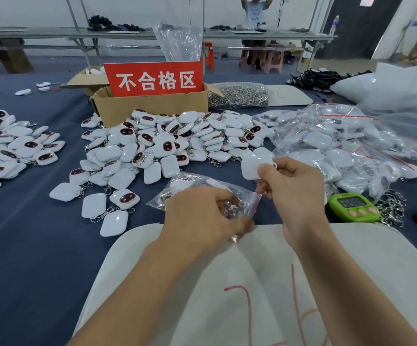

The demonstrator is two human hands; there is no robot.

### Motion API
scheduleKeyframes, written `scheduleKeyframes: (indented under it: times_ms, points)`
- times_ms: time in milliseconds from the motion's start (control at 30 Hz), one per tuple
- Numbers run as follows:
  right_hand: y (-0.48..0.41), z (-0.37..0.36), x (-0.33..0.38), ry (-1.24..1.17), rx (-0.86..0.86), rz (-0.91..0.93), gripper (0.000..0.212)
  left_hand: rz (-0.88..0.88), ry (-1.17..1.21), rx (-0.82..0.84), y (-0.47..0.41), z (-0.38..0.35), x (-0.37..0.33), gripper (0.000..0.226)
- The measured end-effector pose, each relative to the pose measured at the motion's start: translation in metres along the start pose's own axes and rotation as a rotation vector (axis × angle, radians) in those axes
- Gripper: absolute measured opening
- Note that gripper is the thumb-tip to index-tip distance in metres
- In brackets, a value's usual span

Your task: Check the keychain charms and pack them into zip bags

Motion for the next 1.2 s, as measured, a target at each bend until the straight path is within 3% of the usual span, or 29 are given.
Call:
scheduleKeyframes:
  times_ms: [67, 200, 300, 500, 667, 700, 767, 833, 967, 1067, 1133, 1200]
  points:
    - [0.0, -0.001, -0.002, 0.046, 0.015, 0.001, 0.005, -0.016, -0.066, 0.009, -0.001, 0.0, -0.002, 0.048]
    - [0.001, -0.001, 0.0, 0.063, 0.054, -0.013, 0.024, 0.132, 0.165, -0.108, -0.003, 0.003, 0.005, 0.008]
    - [0.004, -0.002, 0.002, 0.128, 0.121, 0.028, 0.013, 0.191, 0.328, -0.246, -0.003, 0.007, 0.006, 0.023]
    - [0.015, -0.01, -0.003, 0.632, 0.19, 0.327, 0.007, 0.133, 0.482, -0.374, -0.002, 0.005, -0.003, 0.009]
    - [0.018, -0.016, -0.012, 1.132, 0.23, 0.381, 0.042, 0.015, 0.567, -0.3, 0.003, 0.004, -0.013, 0.013]
    - [0.017, -0.016, -0.012, 1.151, 0.255, 0.363, 0.041, 0.032, 0.63, -0.335, 0.002, 0.009, -0.01, 0.011]
    - [0.019, -0.016, -0.008, 1.102, 0.323, 0.323, 0.013, 0.12, 0.811, -0.504, -0.001, 0.024, 0.005, 0.012]
    - [0.016, -0.012, -0.003, 1.05, 0.336, 0.286, 0.038, 0.258, 0.938, -0.691, -0.004, 0.043, 0.028, 0.017]
    - [0.013, -0.001, 0.007, 0.779, -0.018, 0.355, 0.048, 0.561, 0.731, -0.873, 0.002, 0.066, 0.062, 0.03]
    - [0.017, -0.002, 0.006, 0.593, -0.162, 0.345, 0.045, 0.607, 0.568, -0.899, 0.003, 0.072, 0.074, 0.034]
    - [0.021, -0.007, 0.004, 0.555, -0.133, 0.391, 0.047, 0.592, 0.418, -0.878, 0.002, 0.073, 0.08, 0.035]
    - [0.024, -0.014, 0.001, 0.627, 0.016, 0.425, 0.053, 0.574, 0.099, -0.761, 0.003, 0.071, 0.087, 0.037]
Point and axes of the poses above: each hand's wrist, its own y-axis away from the middle knuckle, its own z-axis out of the back of the hand, x = y × z, the point moved 2 cm from there along -y, towards the middle knuckle, and after that the axes turned 6 degrees about -z, right-handed, at the moved point
